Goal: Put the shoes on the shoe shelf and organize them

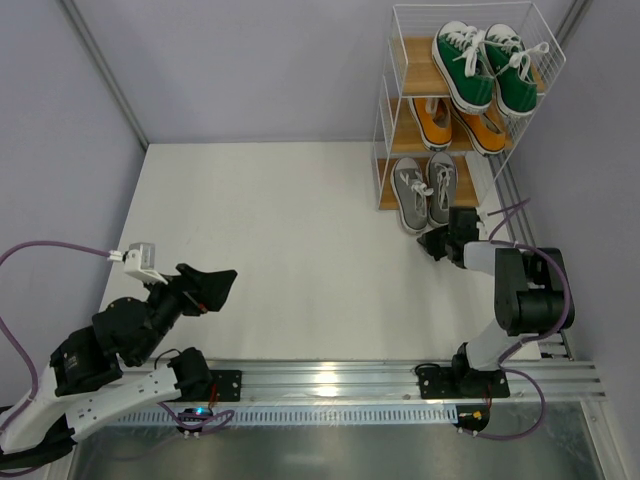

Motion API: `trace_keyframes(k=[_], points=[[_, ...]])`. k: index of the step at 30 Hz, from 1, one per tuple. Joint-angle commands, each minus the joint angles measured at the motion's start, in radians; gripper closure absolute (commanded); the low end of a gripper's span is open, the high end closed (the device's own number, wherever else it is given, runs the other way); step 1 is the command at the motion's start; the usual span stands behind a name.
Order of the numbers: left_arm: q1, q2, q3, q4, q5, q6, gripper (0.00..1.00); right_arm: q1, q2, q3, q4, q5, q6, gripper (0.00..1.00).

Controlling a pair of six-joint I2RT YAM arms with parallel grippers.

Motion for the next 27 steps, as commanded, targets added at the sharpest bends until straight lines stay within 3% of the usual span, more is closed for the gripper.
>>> trace_keyframes(k=[1,9,16,22,27], points=[[-0.001,0.006,0.010,0.019,-0.012,0.014,0.00,0.014,0.057,0.103,0.036,0.006,0.074,0.96],[-0.001,-0.002,0.030,-0.017,-0.022,0.006,0.00,0.014,0.120,0.227,0.013,0.108,0.113,0.96],[-0.003,-0.002,0.039,-0.024,-0.027,0.007,0.00,0.014,0.106,0.226,-0.007,0.088,0.079,0.96],[-0.001,0.019,0.015,0.009,0.002,-0.006,0.00,0.014,-0.026,0.076,-0.056,0.038,0.006,0.96],[-0.001,0.125,-0.004,0.093,0.126,-0.011,0.00,0.014,-0.204,-0.014,-0.168,0.015,-0.089,0.96]])
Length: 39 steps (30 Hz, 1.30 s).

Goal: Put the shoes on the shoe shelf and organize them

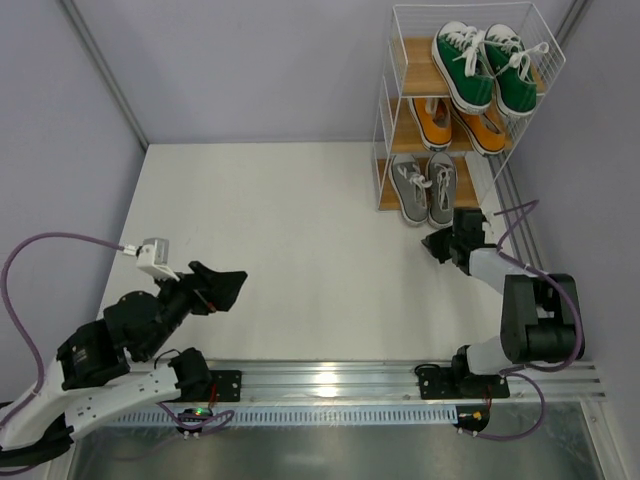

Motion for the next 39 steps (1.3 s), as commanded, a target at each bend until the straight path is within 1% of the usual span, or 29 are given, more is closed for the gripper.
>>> trace_keyframes(k=[1,2,4,6,7,10,11,12,14,15,16,19,22,23,24,26,32,33,36,37,39], points=[[-0.001,0.102,-0.013,0.106,0.097,-0.004,0.00,0.002,-0.159,-0.026,-0.115,-0.013,-0.128,0.96],[-0.001,0.159,-0.013,0.126,0.112,0.005,0.00,0.002,-0.184,-0.023,-0.152,-0.004,-0.156,0.96],[-0.001,0.214,-0.014,0.207,0.140,0.018,0.00,-0.001,-0.262,-0.012,-0.238,0.020,-0.193,0.96],[-0.003,0.303,-0.008,0.269,0.158,0.051,0.00,-0.020,-0.300,-0.006,-0.280,0.028,-0.234,0.96],[-0.001,0.332,0.003,0.324,0.181,0.062,0.00,-0.043,-0.310,0.006,-0.315,0.061,-0.250,0.96],[-0.001,0.460,0.041,0.425,0.232,0.110,0.00,-0.092,-0.318,0.038,-0.360,0.045,-0.320,0.96],[-0.001,0.493,0.056,0.441,0.249,0.116,0.00,-0.098,-0.318,0.050,-0.364,0.046,-0.340,0.96],[-0.001,0.541,0.070,0.453,0.267,0.120,0.00,-0.098,-0.316,0.063,-0.367,0.046,-0.398,0.96],[0.000,0.579,0.096,0.490,0.295,0.133,0.00,-0.101,-0.301,0.112,-0.392,0.063,-0.446,0.96],[0.000,0.598,0.095,0.507,0.301,0.136,0.00,-0.103,-0.295,0.127,-0.394,0.060,-0.496,0.96],[0.000,0.602,0.092,0.539,0.309,0.136,0.00,-0.103,-0.290,0.153,-0.400,0.059,-0.517,0.96],[-0.001,0.624,0.069,0.579,0.316,0.136,0.00,-0.107,-0.288,0.162,-0.381,0.050,-0.549,0.96],[0.000,0.676,0.064,0.606,0.336,0.136,0.00,-0.142,-0.305,0.137,-0.365,0.046,-0.526,0.96],[-0.001,0.685,0.065,0.606,0.350,0.133,0.00,-0.158,-0.311,0.127,-0.357,0.007,-0.518,0.96],[-0.003,0.696,0.069,0.619,0.355,0.131,0.00,-0.190,-0.334,0.115,-0.345,-0.007,-0.518,0.96],[0.000,0.710,0.072,0.628,0.367,0.128,0.00,-0.207,-0.369,0.090,-0.317,-0.039,-0.537,0.96],[0.000,0.699,0.079,0.646,0.366,0.160,0.00,-0.210,-0.528,0.090,-0.314,-0.115,-0.624,0.96],[-0.001,0.698,0.081,0.643,0.367,0.173,0.00,-0.208,-0.538,0.101,-0.326,-0.106,-0.642,0.96],[0.000,0.690,0.092,0.625,0.373,0.180,0.00,-0.213,-0.545,0.173,-0.372,-0.001,-0.682,0.96],[0.000,0.687,0.087,0.622,0.376,0.182,0.00,-0.225,-0.540,0.222,-0.392,0.072,-0.679,0.96],[0.000,0.672,0.084,0.616,0.375,0.182,0.00,-0.260,-0.516,0.254,-0.374,0.066,-0.644,0.96]])
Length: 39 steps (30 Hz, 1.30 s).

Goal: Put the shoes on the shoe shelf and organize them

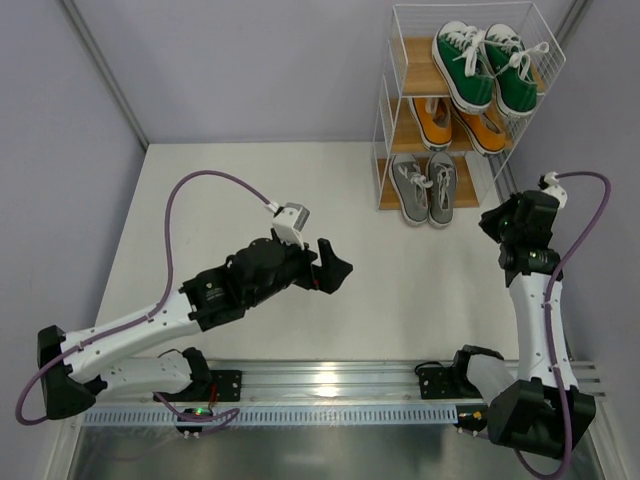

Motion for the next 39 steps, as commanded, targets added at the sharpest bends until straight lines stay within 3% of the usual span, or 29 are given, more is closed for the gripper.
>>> trace_keyframes(k=[1,5,9,15,27,39], points=[[-0.001,-0.042,0.032,0.026,0.011,0.025,0.00,-0.063,0.032,0.120,0.040,0.056,0.004,0.96],[-0.001,-0.088,0.018,-0.012,-0.018,0.022,0.00,-0.190,0.143,0.214,0.107,-0.139,0.118,0.96],[-0.001,-0.155,-0.007,-0.036,-0.064,0.019,0.00,-0.215,0.292,0.343,0.148,-0.248,0.173,0.96],[-0.003,-0.243,-0.036,-0.079,-0.128,0.016,0.00,-0.243,0.421,0.374,0.367,-0.351,0.290,0.96],[-0.003,-0.329,-0.070,-0.132,-0.185,-0.024,0.00,-0.269,0.493,0.329,0.614,-0.348,0.425,0.96],[-0.001,-0.333,-0.062,-0.153,-0.205,-0.028,0.00,-0.269,0.630,0.437,0.596,-0.363,0.416,0.96]])
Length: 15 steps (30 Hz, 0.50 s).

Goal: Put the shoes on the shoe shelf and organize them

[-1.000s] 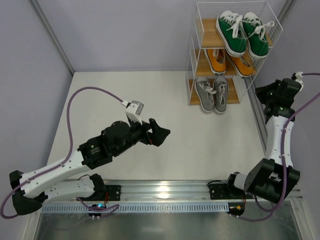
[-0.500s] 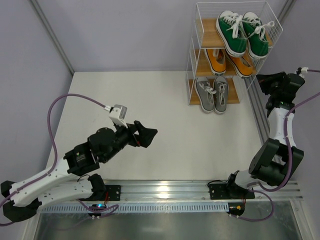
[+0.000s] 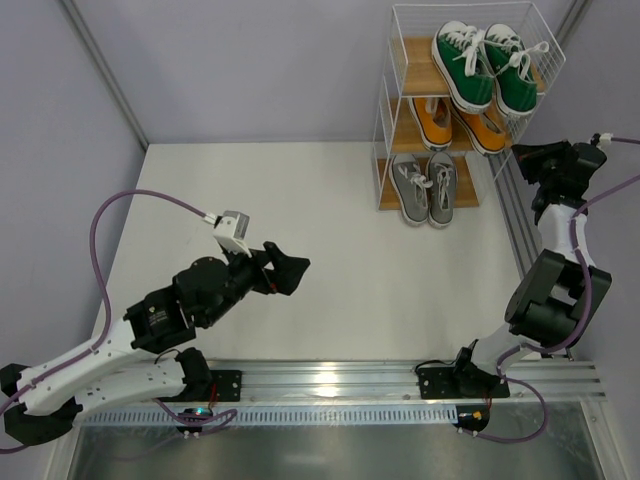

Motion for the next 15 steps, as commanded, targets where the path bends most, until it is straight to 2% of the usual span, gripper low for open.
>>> trace_keyframes(k=[1,15], points=[[-0.001,-0.011,0.006,0.001,-0.025,-0.007,0.00,-0.006,0.007,0.061,0.046,-0.016,0.004,0.96],[0.000,0.006,0.004,0.014,-0.027,-0.001,0.00,0.025,0.026,-0.004,0.118,-0.091,0.042,0.96]])
